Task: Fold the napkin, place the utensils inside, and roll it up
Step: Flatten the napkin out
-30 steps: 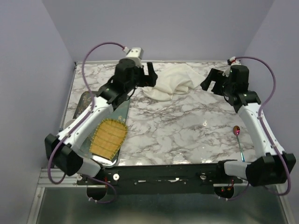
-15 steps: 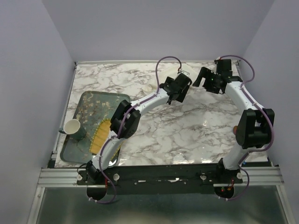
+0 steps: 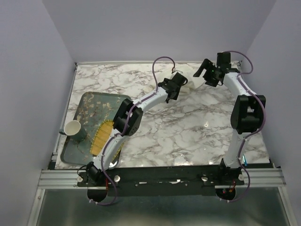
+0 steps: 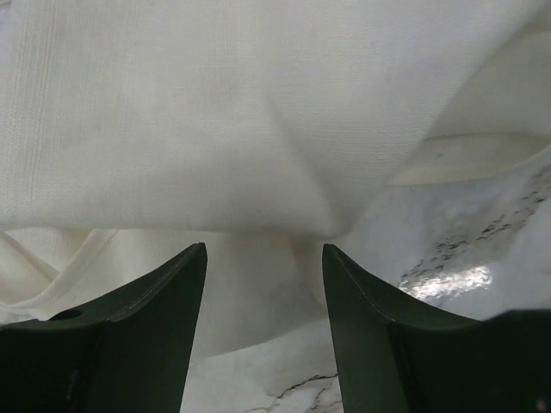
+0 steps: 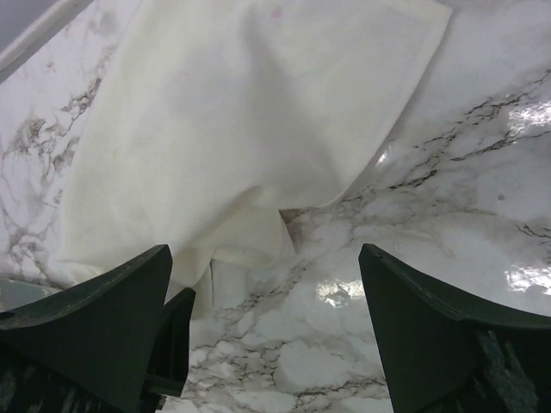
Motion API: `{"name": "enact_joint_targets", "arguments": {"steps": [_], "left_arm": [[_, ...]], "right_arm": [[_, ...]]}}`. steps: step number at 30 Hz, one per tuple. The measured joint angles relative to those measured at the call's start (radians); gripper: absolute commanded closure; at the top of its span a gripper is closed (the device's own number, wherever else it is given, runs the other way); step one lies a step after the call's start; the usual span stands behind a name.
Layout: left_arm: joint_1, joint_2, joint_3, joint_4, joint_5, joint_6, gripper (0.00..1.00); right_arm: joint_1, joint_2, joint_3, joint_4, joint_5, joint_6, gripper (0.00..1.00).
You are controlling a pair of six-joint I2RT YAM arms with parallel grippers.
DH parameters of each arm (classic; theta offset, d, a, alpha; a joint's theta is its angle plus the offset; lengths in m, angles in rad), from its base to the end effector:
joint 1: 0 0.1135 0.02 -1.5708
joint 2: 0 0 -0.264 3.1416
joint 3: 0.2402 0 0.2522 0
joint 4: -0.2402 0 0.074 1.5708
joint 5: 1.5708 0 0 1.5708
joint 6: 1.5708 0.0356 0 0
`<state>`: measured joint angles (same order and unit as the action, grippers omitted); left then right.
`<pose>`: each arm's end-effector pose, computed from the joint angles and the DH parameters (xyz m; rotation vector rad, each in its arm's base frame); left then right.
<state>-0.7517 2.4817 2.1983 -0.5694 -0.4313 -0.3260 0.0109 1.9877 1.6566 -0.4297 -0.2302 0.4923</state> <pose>0.4123 -0.3651 0.1844 0.3032 2.3044 -0.0106 0.4566 0.0131 0.2571 0.4493 2.3216 0.5165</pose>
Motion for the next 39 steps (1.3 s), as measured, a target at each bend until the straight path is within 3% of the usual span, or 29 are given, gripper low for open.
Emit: {"name": "enact_joint_targets", "arguments": {"steps": [6,11,13,16,20,27,30,31,34,35,36,37,39], "left_arm": [[0.026,-0.003,-0.067,0.02,0.017,-0.028,0.27],[0.023,-0.019,-0.102,0.05,0.03,-0.037,0.37],[0.023,-0.02,-0.107,0.057,0.036,-0.039,0.36],[0.023,-0.025,-0.117,0.068,0.049,-0.043,0.23],[0.025,-0.036,-0.135,0.076,0.071,-0.055,0.25],[0.024,-0.037,-0.132,0.069,0.087,-0.065,0.53],[0.024,-0.037,-0.132,0.066,0.089,-0.066,0.57],[0.024,-0.037,-0.133,0.067,0.09,-0.065,0.65],[0.024,-0.045,-0.139,0.063,0.094,-0.063,0.68],[0.024,-0.05,-0.14,0.06,0.097,-0.062,0.7],[0.024,-0.053,-0.142,0.059,0.099,-0.061,0.84],[0.026,-0.065,-0.143,0.053,0.103,-0.061,1.0],[0.032,-0.082,-0.143,0.051,0.111,-0.062,1.0]], "right_arm": [[0.0,0.154,0.076,-0.001,0.0,0.127,0.13],[0.0,0.212,0.076,-0.009,0.002,0.204,0.33],[0.0,0.226,0.076,-0.01,0.01,0.229,0.34],[0.0,0.235,0.076,-0.012,0.024,0.259,0.34],[-0.017,0.236,0.076,-0.011,0.036,0.279,0.34],[-0.054,0.264,0.077,-0.008,0.038,0.307,0.45],[-0.061,0.266,0.08,-0.005,0.035,0.312,0.6],[-0.061,0.277,0.092,-0.005,0.029,0.311,0.65],[-0.061,0.328,0.152,0.003,0.002,0.304,0.65],[-0.061,0.343,0.168,0.008,-0.018,0.303,0.78],[-0.061,0.348,0.176,0.009,-0.025,0.303,0.81],[-0.061,0.358,0.187,0.011,-0.035,0.303,0.98],[-0.061,0.371,0.205,0.016,-0.058,0.298,0.99]]}}
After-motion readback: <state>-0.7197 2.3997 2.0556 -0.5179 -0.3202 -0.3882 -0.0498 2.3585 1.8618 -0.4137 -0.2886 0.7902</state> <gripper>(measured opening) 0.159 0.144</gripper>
